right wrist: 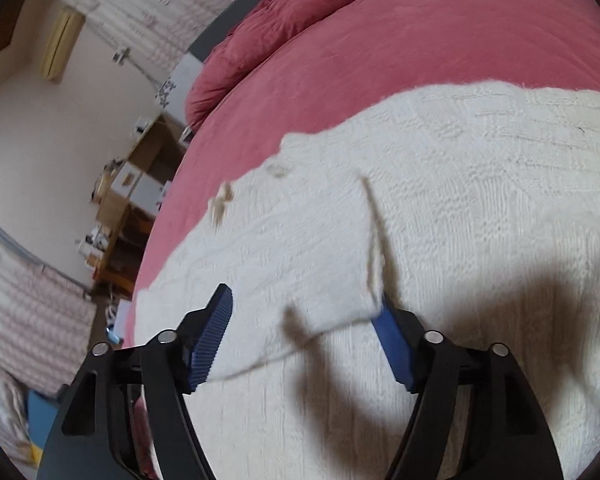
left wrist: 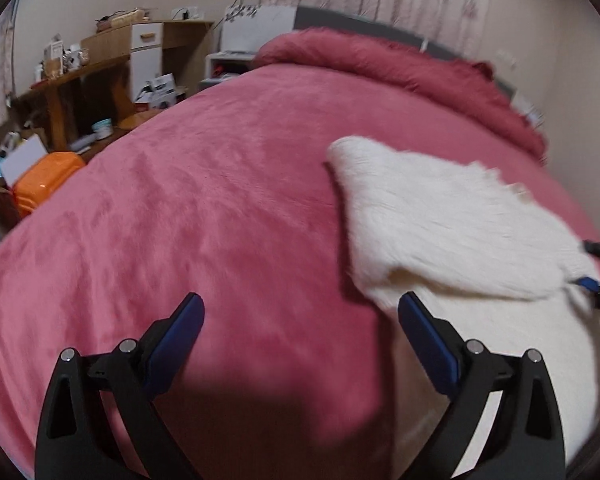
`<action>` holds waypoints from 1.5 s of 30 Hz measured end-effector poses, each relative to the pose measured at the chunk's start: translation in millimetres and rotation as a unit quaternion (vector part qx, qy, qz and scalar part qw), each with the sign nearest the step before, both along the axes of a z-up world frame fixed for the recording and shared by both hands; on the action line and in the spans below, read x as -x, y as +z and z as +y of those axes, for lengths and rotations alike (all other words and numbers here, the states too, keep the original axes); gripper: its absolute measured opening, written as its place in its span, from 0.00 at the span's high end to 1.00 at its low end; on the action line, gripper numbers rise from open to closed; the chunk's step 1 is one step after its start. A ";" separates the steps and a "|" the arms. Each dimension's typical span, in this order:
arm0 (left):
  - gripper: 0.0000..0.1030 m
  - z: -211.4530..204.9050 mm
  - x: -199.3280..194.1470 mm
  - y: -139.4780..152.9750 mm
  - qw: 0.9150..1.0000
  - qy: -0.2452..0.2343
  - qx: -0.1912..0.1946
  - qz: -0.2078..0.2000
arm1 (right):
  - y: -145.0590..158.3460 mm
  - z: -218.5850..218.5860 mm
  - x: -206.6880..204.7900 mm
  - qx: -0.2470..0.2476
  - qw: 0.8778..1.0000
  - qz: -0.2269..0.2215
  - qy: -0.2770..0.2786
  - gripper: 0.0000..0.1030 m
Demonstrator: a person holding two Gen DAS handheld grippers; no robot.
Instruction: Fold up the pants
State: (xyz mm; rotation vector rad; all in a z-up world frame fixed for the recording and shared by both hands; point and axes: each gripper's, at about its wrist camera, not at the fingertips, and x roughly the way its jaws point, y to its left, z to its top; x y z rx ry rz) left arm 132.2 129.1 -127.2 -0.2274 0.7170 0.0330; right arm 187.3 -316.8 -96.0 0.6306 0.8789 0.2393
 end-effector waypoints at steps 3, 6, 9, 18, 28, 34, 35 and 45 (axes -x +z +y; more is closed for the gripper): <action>0.05 1.9 8.9 9.0 0.999 -0.009 0.039 -0.029 | -9.3 -4.4 -5.0 -0.005 1.000 0.017 -0.011 0.48; 0.05 3.9 -15.4 19.7 0.998 0.009 0.066 -0.020 | -14.8 -10.1 -10.2 -0.026 0.999 0.025 -0.035 0.55; 0.06 -6.9 -61.2 20.4 0.998 0.008 0.054 0.022 | -14.0 -7.1 -15.0 -0.012 0.999 0.026 -0.045 0.63; 0.84 -2.5 -122.4 -1.4 0.985 -0.002 0.155 0.074 | -12.7 -2.3 -24.5 0.011 0.999 0.021 -0.036 0.93; 0.83 2.5 -109.1 -17.6 0.993 0.016 0.113 0.039 | -10.3 17.5 -35.2 0.050 0.999 0.016 -0.016 0.94; 0.33 -4.8 -93.3 0.4 0.998 0.042 0.016 0.033 | -15.2 -4.4 -28.6 0.007 0.999 0.022 -0.049 0.92; 0.33 -3.9 -87.4 6.2 0.998 0.055 0.000 0.023 | -9.5 -9.1 -24.2 0.023 0.998 0.015 -0.064 0.91; 0.39 -62.7 -78.4 34.7 0.999 -0.001 -0.043 -0.027 | 19.9 16.5 -19.4 0.088 0.994 -0.068 -0.013 0.91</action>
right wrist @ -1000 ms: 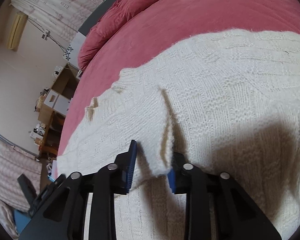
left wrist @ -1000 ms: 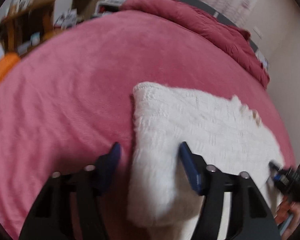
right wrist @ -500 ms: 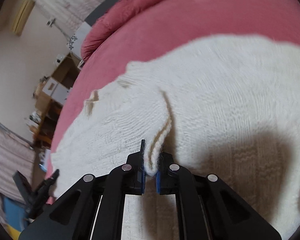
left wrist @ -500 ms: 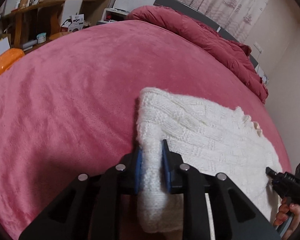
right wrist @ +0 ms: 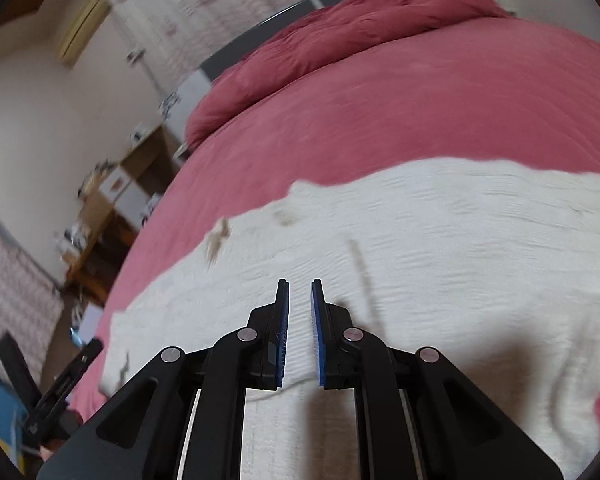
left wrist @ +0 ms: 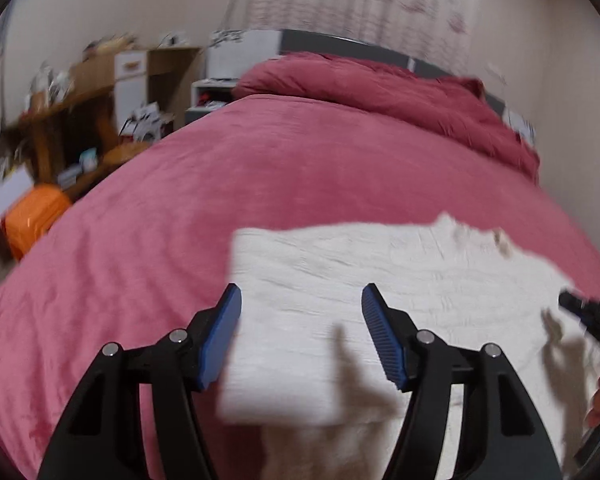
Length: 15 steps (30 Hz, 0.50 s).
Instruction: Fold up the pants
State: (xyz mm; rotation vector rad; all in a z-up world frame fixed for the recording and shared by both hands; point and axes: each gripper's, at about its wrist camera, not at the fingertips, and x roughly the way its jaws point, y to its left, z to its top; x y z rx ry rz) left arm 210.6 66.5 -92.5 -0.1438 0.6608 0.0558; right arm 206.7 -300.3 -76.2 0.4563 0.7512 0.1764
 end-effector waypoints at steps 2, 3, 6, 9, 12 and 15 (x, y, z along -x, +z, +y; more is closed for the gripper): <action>0.38 -9.3 -4.9 -8.6 1.000 -0.004 -0.019 0.009 | -9.7 7.3 -11.1 0.013 0.999 0.028 0.016 0.91; 0.37 -9.7 -10.6 -18.9 0.999 0.004 -0.033 0.028 | -15.2 7.1 -14.9 0.030 0.999 0.043 0.006 0.91; 0.34 2.0 -19.6 -35.0 0.997 0.024 -0.009 0.071 | -26.5 -3.9 -20.6 0.019 0.998 0.066 -0.007 0.92; 0.29 -1.9 -18.9 -32.3 0.997 0.027 -0.016 0.066 | -24.6 -14.1 -15.5 -0.022 0.998 0.061 -0.014 0.90; 0.14 -4.1 -16.6 -30.1 0.996 0.045 -0.032 0.070 | -13.3 -22.0 -1.8 -0.046 0.998 0.041 -0.016 0.70; 0.14 -7.9 -7.1 -20.2 0.998 0.030 -0.005 0.057 | 4.0 -42.3 17.2 -0.045 0.998 0.006 -0.051 0.61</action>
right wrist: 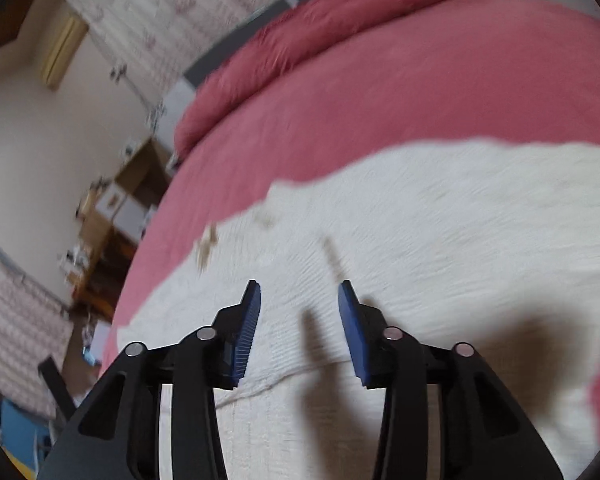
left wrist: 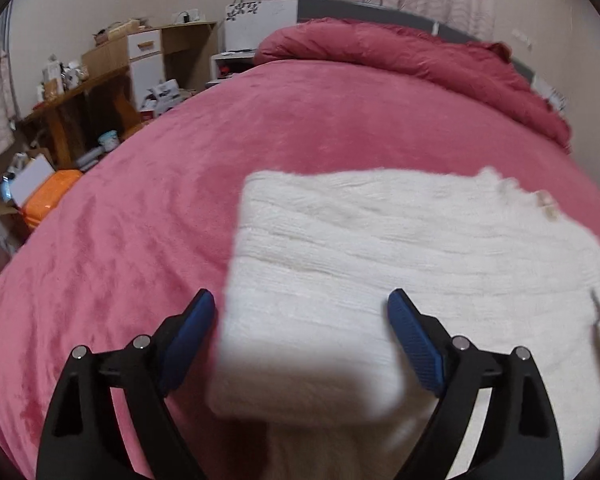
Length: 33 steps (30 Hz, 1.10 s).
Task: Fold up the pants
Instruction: 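Grasp the sleeve end with the right gripper and lay it on the folded body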
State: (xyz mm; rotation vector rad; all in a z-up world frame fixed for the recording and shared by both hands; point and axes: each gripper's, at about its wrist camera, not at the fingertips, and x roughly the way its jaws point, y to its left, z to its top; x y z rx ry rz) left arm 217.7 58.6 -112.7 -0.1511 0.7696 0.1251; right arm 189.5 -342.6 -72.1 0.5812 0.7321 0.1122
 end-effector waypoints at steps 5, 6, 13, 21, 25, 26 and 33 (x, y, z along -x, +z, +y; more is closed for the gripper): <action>0.05 -26.7 14.9 11.6 0.998 -0.045 -0.003 -0.037 | 17.3 -60.4 30.5 0.025 0.993 -0.020 -0.115 0.61; 0.03 -33.3 15.9 10.4 0.997 -0.055 -0.016 -0.043 | 17.9 -78.4 37.6 0.024 0.989 -0.018 -0.148 0.61; 0.03 -16.2 5.3 -7.5 0.999 -0.027 0.017 0.001 | 0.2 -187.3 93.7 -0.033 0.946 0.000 -0.322 0.61; 0.02 -6.0 5.7 -15.3 0.998 -0.027 0.056 -0.003 | -26.2 -275.9 179.0 -0.096 0.878 0.000 -0.470 0.61; 0.02 -6.4 3.7 -16.5 0.998 -0.028 0.052 0.001 | -43.9 -303.4 200.2 -0.142 0.853 -0.018 -0.501 0.61; 0.02 -6.4 2.9 -16.0 0.998 -0.028 0.051 0.002 | -44.5 -308.0 199.6 -0.142 0.853 -0.023 -0.502 0.61; 0.02 -7.0 1.0 -16.0 0.998 -0.027 0.049 0.004 | -47.1 -324.8 179.6 -0.150 0.850 -0.051 -0.503 0.61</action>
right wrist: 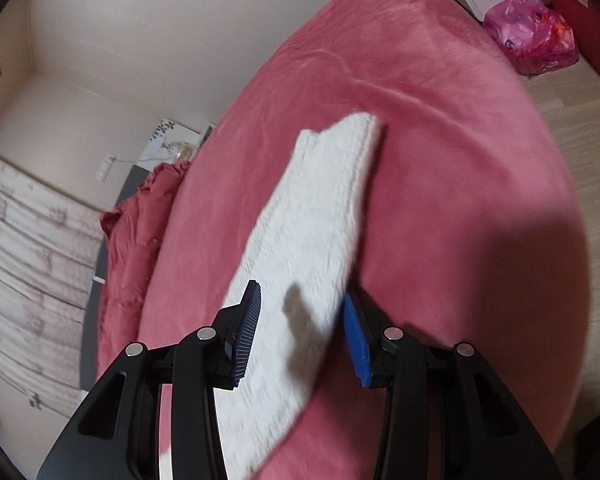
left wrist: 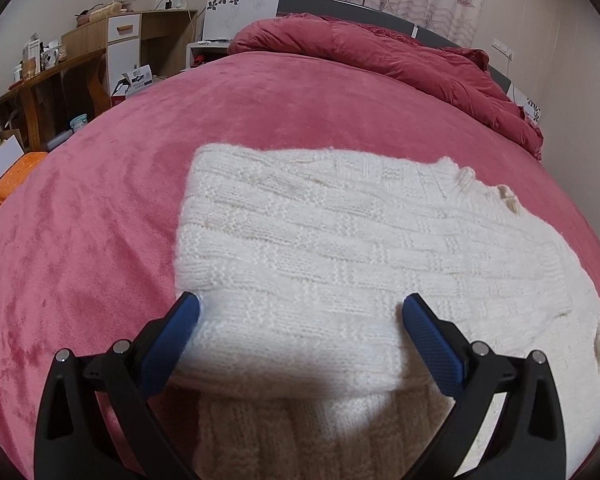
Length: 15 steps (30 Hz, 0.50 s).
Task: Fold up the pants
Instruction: 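Grasp the sleeve end with the right gripper and lay it on the folded body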
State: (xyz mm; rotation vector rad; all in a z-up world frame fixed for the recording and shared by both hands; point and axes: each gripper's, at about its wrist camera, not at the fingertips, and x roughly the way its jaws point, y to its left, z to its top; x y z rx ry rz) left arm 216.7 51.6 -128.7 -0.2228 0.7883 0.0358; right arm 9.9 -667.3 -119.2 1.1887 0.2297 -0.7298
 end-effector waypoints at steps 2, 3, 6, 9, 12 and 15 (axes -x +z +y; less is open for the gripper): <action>0.02 0.2 -0.3 -0.6 1.000 0.000 0.001 0.001 | -4.4 -9.7 -0.4 -0.004 1.000 -0.018 0.001 0.61; 0.02 0.0 -1.0 -1.2 1.000 0.000 0.000 0.002 | -6.0 -15.3 -0.7 -0.009 1.000 -0.029 0.000 0.61; 0.02 -2.2 -3.7 -2.9 1.000 0.000 -0.005 0.007 | -10.2 -26.7 -1.9 -0.015 0.999 -0.041 -0.003 0.76; 0.02 -8.1 -6.7 -4.1 1.000 0.001 -0.021 0.014 | -11.1 -26.8 -7.1 -0.019 0.999 -0.034 0.001 0.91; 0.02 -9.8 -6.9 -4.4 0.999 0.002 -0.028 0.016 | 3.3 -17.3 -13.0 -0.003 0.998 -0.053 0.017 0.92; 0.02 -7.4 -5.6 -4.0 1.000 0.002 -0.021 0.014 | 29.2 3.6 -21.0 0.016 0.995 -0.091 0.044 0.92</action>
